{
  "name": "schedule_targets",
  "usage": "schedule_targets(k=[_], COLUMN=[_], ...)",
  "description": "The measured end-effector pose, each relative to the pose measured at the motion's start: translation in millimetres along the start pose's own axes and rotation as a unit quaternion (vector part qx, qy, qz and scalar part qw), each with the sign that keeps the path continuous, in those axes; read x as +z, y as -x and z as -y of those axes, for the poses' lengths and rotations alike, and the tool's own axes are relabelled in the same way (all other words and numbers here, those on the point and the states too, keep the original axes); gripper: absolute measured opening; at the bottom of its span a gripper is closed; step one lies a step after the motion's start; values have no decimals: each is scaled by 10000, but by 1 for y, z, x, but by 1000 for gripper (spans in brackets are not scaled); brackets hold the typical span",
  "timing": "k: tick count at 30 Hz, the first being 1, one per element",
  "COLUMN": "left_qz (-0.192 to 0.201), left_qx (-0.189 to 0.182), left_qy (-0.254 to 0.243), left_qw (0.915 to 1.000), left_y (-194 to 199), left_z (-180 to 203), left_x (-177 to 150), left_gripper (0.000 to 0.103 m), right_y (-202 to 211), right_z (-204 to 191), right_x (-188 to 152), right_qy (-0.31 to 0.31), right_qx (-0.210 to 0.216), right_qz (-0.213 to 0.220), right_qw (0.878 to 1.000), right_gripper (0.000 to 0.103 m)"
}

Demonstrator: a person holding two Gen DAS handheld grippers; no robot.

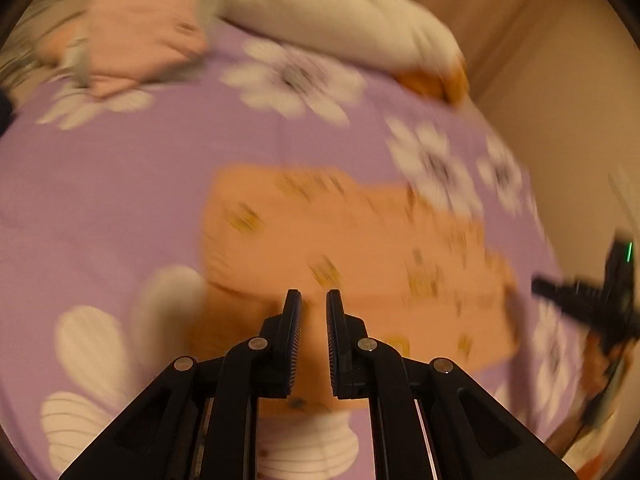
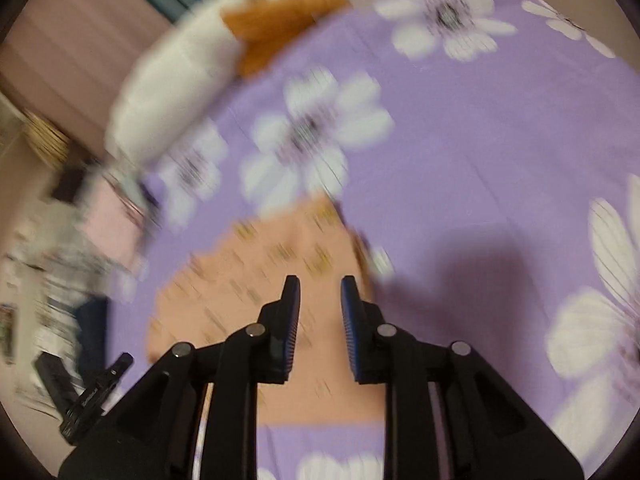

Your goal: Fold small clothes

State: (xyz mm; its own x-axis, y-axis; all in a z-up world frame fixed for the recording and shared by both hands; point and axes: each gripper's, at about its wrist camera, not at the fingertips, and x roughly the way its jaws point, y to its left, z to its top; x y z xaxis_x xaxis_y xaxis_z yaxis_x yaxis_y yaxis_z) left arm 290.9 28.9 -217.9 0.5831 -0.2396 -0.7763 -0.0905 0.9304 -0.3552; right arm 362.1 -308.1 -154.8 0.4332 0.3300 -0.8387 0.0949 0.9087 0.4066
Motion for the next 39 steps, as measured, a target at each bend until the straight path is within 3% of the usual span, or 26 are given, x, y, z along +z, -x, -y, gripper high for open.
schedule_targets(k=[1,3,6,9,12,14,15,16,17,18,19,21,23,25,27,29,31,34,36,39], left_qz=[-154,-507,-572,-588,-438,-167,160,610,789,970,995,909,1029,1066,910,622,377,58,-480,-644], left_qx=[27,149,-69,-161,-343,-435,-445,-627,-808,-1148,-1312,-1100,-586,-368,-412,-480,-534,-358,-114,53], left_qy=[-87,-74,237,377,658,1246,1664,2198,2453,2742,2814,2697,2433,2133,1772,1482,1102,1021,869,1096], left_qw=[9998,9986,9981,9974,9963,9911,9849,9716,9628,9499,9454,9523,9627,9705,9791,9858,9918,9941,9950,9919], left_y=[-10,-31,-38,-39,-42,-53,-53,-50,-47,-42,-39,-28,-16,-8,7,14,24,23,0,-31], left_z=[6,11,2,-2,-5,-18,-27,-44,-52,-63,-67,-65,-50,-33,-23,-11,-2,-3,-3,-9], left_x=[-4,-5,0,8,21,30,33,32,30,29,29,32,34,33,31,29,24,12,10,12], left_gripper=[7,7,7,7,7,7,7,7,7,7,7,7,7,11,33,39,40,42,42,42], right_y=[-6,-21,-51,-75,-80,-85,-87,-86,-77,-67,-57,-39,-33,-31,-28,-21,-12,-8,-6,-6], right_z=[-9,-23,-27,-33,-36,-35,-32,-26,-18,-15,-12,-9,-8,-11,-16,-20,-17,-11,-9,-10], right_x=[-6,-18,-26,-30,-16,-2,6,14,22,24,28,33,35,34,28,23,18,16,17,17], right_qy=[238,674,697,935,1010,1073,1000,792,500,438,441,531,496,526,694,934,1103,1162,1082,995], right_qx=[-132,0,141,-290,-173,-140,-136,-98,25,114,203,289,378,510,371,115,-30,-128,-123,-134], right_qz=[-188,-439,-962,-1172,-934,-629,-439,-96,478,771,1040,1346,1198,994,870,906,1012,897,895,825], right_qw=[9995,9968,9928,9883,9903,9921,9939,9968,9976,9960,9934,9891,9908,9924,9931,9914,9887,9891,9900,9915], right_gripper=[22,21,16,8,9,6,5,10,10,9,12,13,13,13,13,13,14,14,14,14])
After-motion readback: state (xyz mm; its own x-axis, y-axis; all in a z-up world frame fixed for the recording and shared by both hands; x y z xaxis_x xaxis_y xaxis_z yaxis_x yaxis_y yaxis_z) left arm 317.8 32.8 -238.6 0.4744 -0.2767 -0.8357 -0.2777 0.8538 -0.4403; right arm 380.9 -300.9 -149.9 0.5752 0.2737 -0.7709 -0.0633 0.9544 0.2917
